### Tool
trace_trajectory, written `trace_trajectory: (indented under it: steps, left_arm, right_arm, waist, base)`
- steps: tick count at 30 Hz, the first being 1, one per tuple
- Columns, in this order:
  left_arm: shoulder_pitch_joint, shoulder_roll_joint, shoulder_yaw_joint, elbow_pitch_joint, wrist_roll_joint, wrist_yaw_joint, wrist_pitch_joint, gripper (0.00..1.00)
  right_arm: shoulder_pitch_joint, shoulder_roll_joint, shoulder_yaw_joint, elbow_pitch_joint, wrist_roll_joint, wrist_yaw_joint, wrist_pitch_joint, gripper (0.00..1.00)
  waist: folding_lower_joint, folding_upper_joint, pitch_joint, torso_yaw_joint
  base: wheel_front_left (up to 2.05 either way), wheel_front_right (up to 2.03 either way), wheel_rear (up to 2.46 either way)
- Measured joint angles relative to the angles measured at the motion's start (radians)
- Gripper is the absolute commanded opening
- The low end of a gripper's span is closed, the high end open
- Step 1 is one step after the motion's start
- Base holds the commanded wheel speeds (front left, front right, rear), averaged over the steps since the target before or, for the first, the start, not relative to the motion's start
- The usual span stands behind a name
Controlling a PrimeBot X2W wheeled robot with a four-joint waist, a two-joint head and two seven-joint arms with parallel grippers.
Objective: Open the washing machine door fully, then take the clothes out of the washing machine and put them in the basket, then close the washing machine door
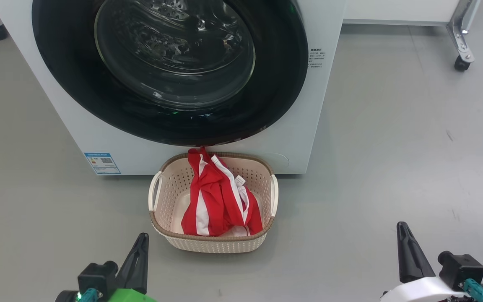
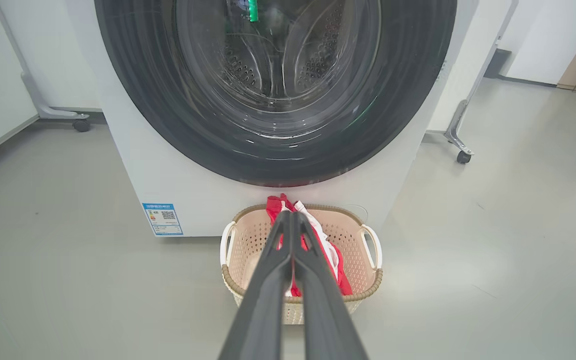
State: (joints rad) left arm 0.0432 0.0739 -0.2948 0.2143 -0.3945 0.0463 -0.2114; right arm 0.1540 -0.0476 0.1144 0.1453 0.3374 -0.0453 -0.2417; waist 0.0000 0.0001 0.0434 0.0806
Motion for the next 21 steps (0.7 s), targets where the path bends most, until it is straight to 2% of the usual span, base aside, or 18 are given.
trace_trajectory:
  steps: [3,21]
  left_arm:
    - [0.000,-0.001,0.008,-0.003,-0.063,-0.005,0.011,0.00]
    - [-0.001,-0.005,0.069,-0.006,-0.288,-0.027,0.066,0.00]
  right_arm:
    - [0.000,0.000,-0.002,-0.002,0.063,0.004,0.009,0.00]
    - [-0.014,0.002,-0.040,0.002,0.309,0.027,0.069,0.00]
  waist:
    - [0.0000,0.0000,-0.002,-0.004]
    - [0.0000,0.0000,-0.009,-0.019]
  base:
    - [0.00,0.00,0.00]
    - [0.00,0.00,0.00]
